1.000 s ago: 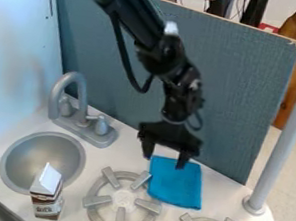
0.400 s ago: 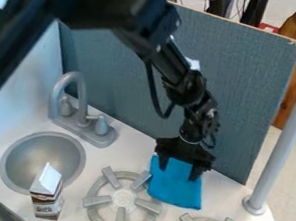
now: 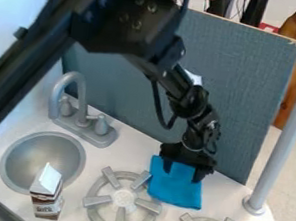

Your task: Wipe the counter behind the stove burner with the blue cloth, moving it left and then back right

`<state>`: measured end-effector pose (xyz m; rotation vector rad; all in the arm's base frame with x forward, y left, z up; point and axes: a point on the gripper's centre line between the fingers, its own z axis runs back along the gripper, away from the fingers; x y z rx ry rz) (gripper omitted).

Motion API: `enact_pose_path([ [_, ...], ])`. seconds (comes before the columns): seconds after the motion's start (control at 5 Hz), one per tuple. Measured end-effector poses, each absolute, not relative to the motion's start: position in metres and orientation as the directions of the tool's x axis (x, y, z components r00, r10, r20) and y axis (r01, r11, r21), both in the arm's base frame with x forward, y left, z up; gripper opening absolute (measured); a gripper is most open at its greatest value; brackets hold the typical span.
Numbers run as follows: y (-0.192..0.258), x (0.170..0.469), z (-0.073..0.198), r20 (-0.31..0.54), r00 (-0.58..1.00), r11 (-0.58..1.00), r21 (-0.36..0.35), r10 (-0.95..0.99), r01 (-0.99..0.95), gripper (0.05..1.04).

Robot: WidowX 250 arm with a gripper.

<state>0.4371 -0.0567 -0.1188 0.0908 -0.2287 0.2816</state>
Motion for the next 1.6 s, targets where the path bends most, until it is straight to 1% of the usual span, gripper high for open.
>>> enact_pose_path([
  [0.2,-0.054,0.44,-0.128,0.24,0.937,0.957,0.076,0.256,-0.281,1.003],
  [0.6,-0.05,0.444,-0.143,0.213,0.94,0.952,0.096,0.266,-0.291,1.004],
  [0.8,-0.032,0.454,-0.146,0.211,0.924,0.933,0.099,0.319,-0.345,1.003],
  [1.2,0.036,0.462,-0.137,0.207,0.865,0.87,0.101,0.456,-0.483,1.003],
  [1.6,0.104,0.456,-0.133,0.224,0.789,0.789,0.11,0.573,-0.604,1.001],
])
